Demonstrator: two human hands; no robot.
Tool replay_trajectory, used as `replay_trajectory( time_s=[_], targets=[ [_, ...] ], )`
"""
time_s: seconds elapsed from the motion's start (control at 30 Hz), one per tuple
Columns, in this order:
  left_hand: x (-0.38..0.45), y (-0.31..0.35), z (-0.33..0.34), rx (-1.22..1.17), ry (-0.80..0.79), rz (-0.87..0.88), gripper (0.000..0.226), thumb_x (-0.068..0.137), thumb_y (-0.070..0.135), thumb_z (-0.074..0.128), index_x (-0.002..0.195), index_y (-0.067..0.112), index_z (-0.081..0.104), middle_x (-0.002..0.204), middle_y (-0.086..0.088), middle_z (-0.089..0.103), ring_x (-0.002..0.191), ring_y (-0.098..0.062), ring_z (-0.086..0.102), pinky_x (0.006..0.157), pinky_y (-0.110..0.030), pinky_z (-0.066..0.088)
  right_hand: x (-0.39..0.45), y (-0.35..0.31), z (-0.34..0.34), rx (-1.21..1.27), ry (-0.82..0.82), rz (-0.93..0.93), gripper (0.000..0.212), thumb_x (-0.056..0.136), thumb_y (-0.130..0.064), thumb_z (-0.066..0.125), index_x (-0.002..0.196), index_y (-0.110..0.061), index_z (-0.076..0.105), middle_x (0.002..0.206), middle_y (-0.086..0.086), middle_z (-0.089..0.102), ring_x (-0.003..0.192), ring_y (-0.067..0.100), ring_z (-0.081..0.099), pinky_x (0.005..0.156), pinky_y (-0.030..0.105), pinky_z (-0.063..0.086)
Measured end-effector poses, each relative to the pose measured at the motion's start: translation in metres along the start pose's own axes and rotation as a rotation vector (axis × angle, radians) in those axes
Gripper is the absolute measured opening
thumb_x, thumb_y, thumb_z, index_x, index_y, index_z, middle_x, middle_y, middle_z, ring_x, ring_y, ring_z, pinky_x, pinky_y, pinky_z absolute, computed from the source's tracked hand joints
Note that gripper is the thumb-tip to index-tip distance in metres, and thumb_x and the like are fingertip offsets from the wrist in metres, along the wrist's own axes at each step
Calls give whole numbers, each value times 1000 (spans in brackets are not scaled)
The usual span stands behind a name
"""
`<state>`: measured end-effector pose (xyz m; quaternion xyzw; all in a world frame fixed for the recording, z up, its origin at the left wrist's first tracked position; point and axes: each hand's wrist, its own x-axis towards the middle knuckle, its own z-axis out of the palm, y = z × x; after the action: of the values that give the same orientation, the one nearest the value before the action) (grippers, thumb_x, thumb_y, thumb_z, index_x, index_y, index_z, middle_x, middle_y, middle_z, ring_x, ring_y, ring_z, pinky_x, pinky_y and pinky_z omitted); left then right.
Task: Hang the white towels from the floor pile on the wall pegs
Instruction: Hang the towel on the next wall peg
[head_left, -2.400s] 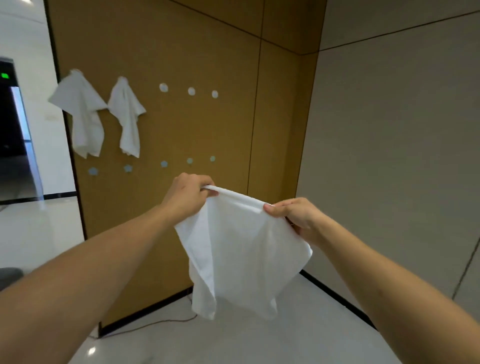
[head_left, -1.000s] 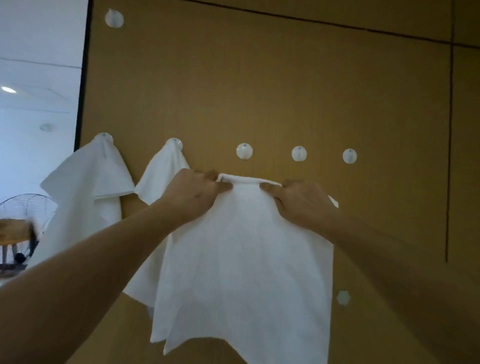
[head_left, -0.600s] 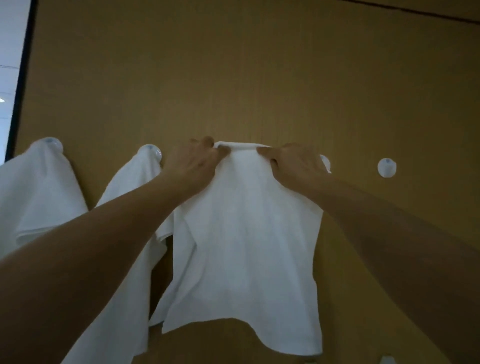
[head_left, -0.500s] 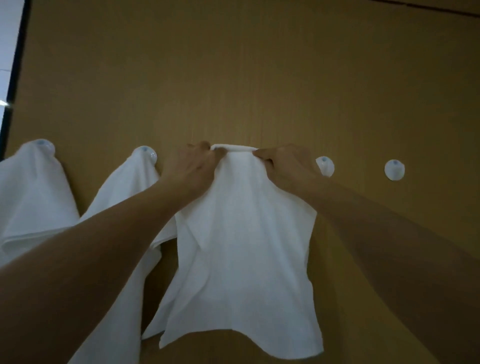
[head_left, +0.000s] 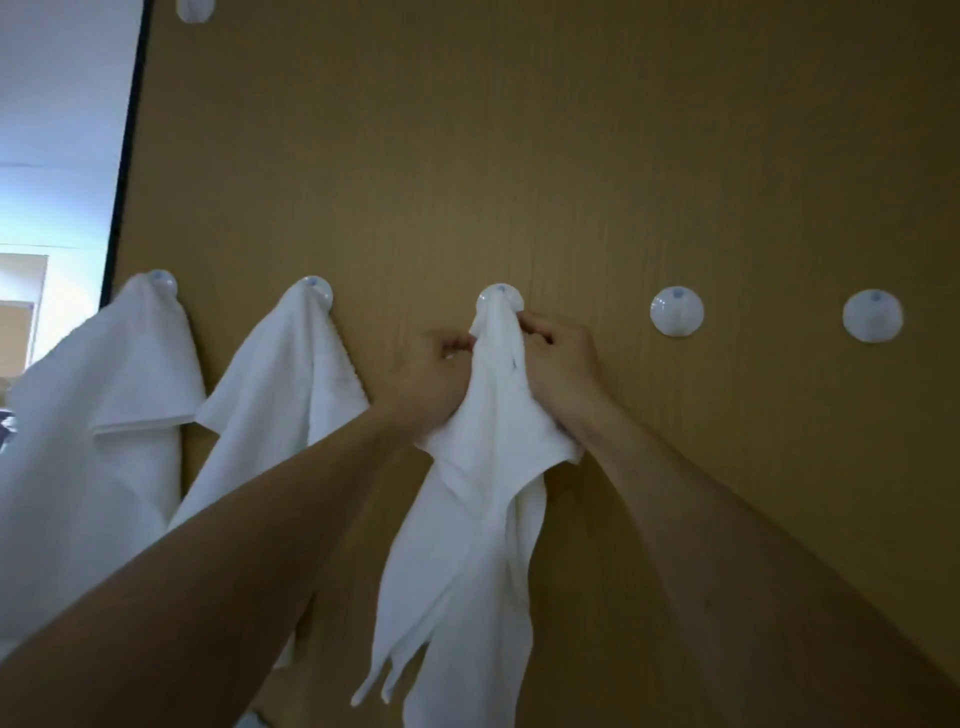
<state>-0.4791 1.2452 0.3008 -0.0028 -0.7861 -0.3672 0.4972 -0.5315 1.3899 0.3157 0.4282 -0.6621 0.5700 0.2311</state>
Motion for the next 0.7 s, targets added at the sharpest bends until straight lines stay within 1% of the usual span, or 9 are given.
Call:
replay_trajectory(
  time_s=[0.07, 0.13, 0.2, 0.3, 0.4, 0.5, 0.57, 0.63, 0.7],
  targets=[
    [-14, 3, 5, -135, -9, 32, 23, 95, 23, 53, 79, 26, 69, 67, 11, 68, 64, 2, 63, 54, -11, 43, -13, 4, 9, -62, 14, -42, 30, 99, -44, 38, 83, -52, 62, 76, -20, 68, 67, -3, 63, 59, 17, 43],
    [-29, 2, 8, -132, -2, 129, 32, 97, 15, 51, 70, 26, 63, 66, 9, 64, 66, -6, 61, 59, -21, 46, -32, 12, 19, -192, 47, -106, 28, 100, -46, 32, 100, -55, 59, 81, -19, 66, 65, 2, 59, 56, 13, 37],
    [-40, -6, 7, 162, 21, 240, 31, 95, 13, 46, 70, 22, 62, 79, 4, 60, 79, -16, 55, 68, -35, 43, -48, 23, 26, -358, 46, -147, 35, 102, -41, 31, 131, -35, 51, 95, -5, 65, 74, 9, 58, 63, 24, 46],
    [-61, -21, -1, 725, 37, 298, 28, 94, 22, 41, 105, 15, 66, 109, -5, 56, 99, -28, 50, 84, -41, 44, -74, 35, 23, -669, 4, -91, 47, 103, -36, 30, 148, -21, 33, 104, 6, 54, 83, 18, 54, 69, 34, 45],
    [-82, -33, -9, 684, -126, 313, 35, 90, 17, 41, 120, 12, 60, 115, -7, 59, 101, -32, 54, 84, -42, 46, -98, 34, 23, -714, -48, 30, 41, 100, -30, 38, 139, -18, 42, 112, 6, 49, 90, 18, 50, 72, 27, 34],
    [-96, -46, -22, 593, -258, 382, 50, 90, 11, 43, 139, 8, 48, 128, -11, 59, 108, -32, 57, 89, -42, 47, -124, 26, 24, -791, -125, 127, 32, 102, -25, 38, 125, -10, 54, 113, 10, 56, 95, 23, 55, 75, 29, 37],
    [-106, -50, -34, 485, -261, 407, 43, 89, 8, 45, 131, 5, 55, 117, -13, 65, 101, -31, 62, 84, -42, 51, -148, 17, 26, -825, -148, 197, 22, 100, -20, 42, 102, -8, 60, 99, 8, 59, 81, 19, 53, 67, 26, 36],
    [-120, -52, -46, 380, -260, 448, 38, 88, 6, 48, 123, 2, 62, 108, -15, 68, 95, -29, 64, 82, -42, 53, -176, 7, 29, -849, -142, 263, 18, 96, -15, 49, 78, -14, 51, 82, 1, 52, 74, 18, 50, 64, 26, 34],
    [-135, -55, -55, 304, -283, 502, 36, 88, 8, 52, 121, 3, 65, 111, -16, 69, 99, -29, 64, 86, -42, 53, -202, -3, 32, -881, -139, 333, 15, 95, -17, 52, 81, -17, 55, 86, 5, 55, 82, 21, 55, 67, 26, 36]
  ],
)
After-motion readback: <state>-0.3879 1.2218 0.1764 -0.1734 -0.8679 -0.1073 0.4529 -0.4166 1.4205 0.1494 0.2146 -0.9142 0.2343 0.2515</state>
